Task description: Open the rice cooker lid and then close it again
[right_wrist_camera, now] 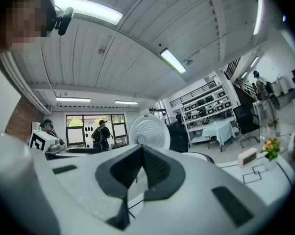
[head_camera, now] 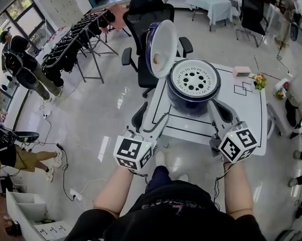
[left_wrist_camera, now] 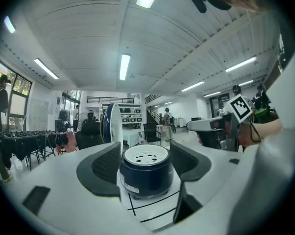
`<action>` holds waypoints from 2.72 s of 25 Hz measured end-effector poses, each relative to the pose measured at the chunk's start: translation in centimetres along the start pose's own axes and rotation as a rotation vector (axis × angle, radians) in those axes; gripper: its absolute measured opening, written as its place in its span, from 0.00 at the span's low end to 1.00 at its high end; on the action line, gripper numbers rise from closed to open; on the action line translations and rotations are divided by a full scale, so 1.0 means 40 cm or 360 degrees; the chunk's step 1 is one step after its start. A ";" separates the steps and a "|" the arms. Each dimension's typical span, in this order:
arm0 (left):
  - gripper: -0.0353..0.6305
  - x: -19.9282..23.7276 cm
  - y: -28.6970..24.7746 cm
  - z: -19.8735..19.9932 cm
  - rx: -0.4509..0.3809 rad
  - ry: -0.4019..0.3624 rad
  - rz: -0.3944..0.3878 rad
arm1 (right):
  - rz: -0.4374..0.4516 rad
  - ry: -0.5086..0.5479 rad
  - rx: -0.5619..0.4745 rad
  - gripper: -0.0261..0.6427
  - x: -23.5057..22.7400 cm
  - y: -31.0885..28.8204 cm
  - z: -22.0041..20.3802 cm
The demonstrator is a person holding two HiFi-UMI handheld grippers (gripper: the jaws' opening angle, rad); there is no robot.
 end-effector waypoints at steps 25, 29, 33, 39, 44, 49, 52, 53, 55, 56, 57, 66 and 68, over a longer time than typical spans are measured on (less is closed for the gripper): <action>0.51 -0.019 0.054 0.045 -0.0083 -0.0025 0.0053 | 0.0042 0.0024 -0.0039 0.04 0.045 0.036 0.024; 0.51 -0.023 0.061 0.058 -0.0094 -0.0027 0.0076 | 0.0047 0.0024 -0.0052 0.04 0.046 0.048 0.036; 0.51 -0.027 0.063 0.070 -0.0107 -0.0032 0.0099 | 0.0052 0.0021 -0.0051 0.04 0.043 0.062 0.042; 0.51 -0.028 0.059 0.076 -0.0102 -0.0049 0.0113 | 0.0059 0.0007 -0.0050 0.04 0.035 0.059 0.038; 0.51 0.004 0.046 0.073 -0.0107 -0.0048 0.0124 | 0.0056 0.0011 -0.0041 0.04 0.030 0.033 0.032; 0.50 0.069 0.018 0.077 -0.0146 -0.0015 0.0152 | 0.0030 0.0004 -0.0039 0.04 0.013 -0.008 0.022; 0.50 0.122 -0.014 0.077 -0.0154 -0.0007 0.0159 | 0.0006 -0.0005 -0.0039 0.04 -0.002 -0.045 0.017; 0.50 0.141 -0.026 0.077 -0.0155 -0.0006 0.0159 | -0.0004 -0.0002 -0.0038 0.04 -0.007 -0.059 0.015; 0.50 0.181 -0.051 0.076 -0.0163 0.0006 0.0163 | -0.0023 0.0004 -0.0039 0.04 -0.015 -0.088 0.012; 0.49 0.200 -0.063 0.075 -0.0168 0.0013 0.0164 | -0.0032 0.0009 -0.0039 0.04 -0.019 -0.103 0.011; 0.49 0.220 -0.075 0.074 -0.0171 0.0019 0.0162 | -0.0042 0.0016 -0.0039 0.04 -0.022 -0.118 0.011; 0.47 0.388 -0.202 0.045 -0.0158 0.0056 0.0129 | -0.0147 0.0060 -0.0034 0.04 -0.060 -0.258 0.010; 0.47 0.423 -0.233 0.033 -0.0151 0.0071 0.0120 | -0.0172 0.0071 -0.0029 0.04 -0.068 -0.285 0.009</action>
Point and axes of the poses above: the fingertips, and each gripper's own axes: y backward along the fingers, x to its left, z out of its top, the point moved 7 cm from there along y, backward along the fingers, and after that the axes turned 9 degrees about -x, right-handed, at the moved point
